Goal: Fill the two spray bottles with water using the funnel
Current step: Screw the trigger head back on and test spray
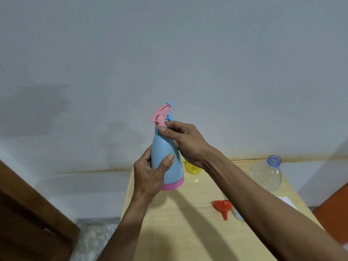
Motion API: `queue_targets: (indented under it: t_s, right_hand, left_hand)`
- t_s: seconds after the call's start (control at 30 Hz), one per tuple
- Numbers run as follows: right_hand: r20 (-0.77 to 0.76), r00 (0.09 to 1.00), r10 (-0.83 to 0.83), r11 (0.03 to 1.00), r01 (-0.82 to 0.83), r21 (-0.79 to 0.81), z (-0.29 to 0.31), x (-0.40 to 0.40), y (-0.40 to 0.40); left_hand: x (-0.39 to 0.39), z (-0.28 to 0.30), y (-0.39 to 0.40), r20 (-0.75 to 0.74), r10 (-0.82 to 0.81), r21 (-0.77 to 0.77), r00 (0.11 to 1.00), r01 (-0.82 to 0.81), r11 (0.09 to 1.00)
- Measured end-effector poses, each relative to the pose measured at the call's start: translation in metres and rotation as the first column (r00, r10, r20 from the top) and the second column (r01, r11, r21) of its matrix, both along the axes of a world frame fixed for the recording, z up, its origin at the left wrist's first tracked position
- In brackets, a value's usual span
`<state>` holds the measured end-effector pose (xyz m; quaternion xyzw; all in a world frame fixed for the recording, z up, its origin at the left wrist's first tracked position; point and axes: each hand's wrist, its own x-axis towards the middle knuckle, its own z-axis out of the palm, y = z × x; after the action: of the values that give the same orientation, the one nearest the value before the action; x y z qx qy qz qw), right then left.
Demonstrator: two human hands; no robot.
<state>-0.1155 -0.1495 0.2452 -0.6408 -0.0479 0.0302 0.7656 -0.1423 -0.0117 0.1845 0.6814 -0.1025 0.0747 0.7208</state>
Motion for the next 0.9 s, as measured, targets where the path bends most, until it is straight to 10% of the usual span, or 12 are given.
queue_targets:
  t_s: [0.9]
  right_hand:
    - [-0.05, 0.998, 0.031, 0.997, -0.027, 0.078, 0.006, -0.008, -0.005]
  left_hand:
    - [-0.001, 0.01, -0.003, 0.017, -0.022, -0.042, 1.0, 0.023, 0.999]
